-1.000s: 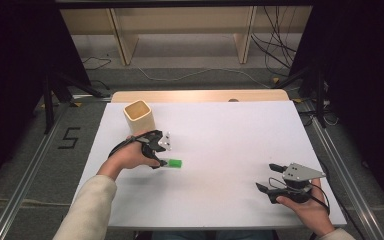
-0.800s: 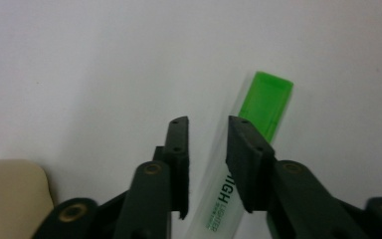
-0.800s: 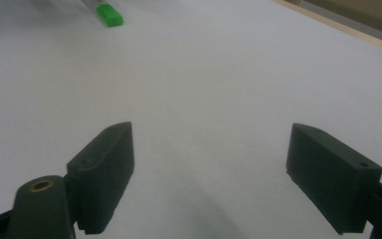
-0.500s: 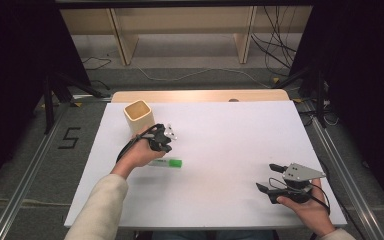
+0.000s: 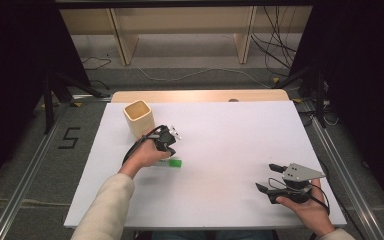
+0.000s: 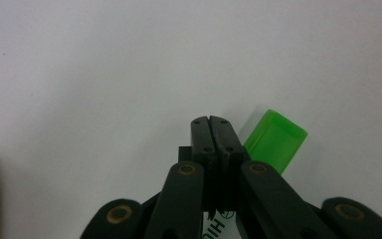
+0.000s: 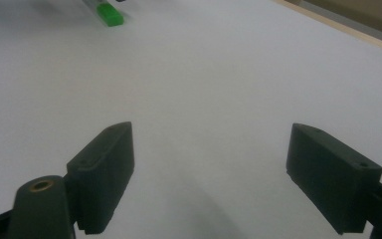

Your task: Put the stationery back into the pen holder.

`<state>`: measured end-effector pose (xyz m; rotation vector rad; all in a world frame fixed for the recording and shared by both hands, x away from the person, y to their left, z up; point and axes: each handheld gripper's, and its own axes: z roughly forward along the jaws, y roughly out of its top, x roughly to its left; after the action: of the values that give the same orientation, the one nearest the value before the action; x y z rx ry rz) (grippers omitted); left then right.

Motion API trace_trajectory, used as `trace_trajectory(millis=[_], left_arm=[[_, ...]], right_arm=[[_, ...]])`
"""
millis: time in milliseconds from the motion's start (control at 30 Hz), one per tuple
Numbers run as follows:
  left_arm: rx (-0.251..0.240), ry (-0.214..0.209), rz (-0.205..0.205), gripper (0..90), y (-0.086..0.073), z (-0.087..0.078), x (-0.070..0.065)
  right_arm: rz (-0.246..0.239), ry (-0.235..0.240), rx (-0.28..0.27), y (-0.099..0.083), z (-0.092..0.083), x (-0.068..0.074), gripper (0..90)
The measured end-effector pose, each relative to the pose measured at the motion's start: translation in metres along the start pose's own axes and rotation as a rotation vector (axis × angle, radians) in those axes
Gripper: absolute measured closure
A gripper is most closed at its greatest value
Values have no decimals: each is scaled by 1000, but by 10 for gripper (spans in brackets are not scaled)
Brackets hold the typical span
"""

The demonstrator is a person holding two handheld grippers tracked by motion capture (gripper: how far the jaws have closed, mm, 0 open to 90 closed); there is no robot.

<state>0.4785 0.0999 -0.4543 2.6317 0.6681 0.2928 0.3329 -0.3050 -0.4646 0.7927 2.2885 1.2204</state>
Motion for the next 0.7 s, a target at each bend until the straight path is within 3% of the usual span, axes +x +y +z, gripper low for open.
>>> trace_trajectory(millis=[700], left_arm=[[27, -39, 25, 897, 1, 6, -3]], right_arm=[[-3, -1, 0, 0, 0, 0, 197]])
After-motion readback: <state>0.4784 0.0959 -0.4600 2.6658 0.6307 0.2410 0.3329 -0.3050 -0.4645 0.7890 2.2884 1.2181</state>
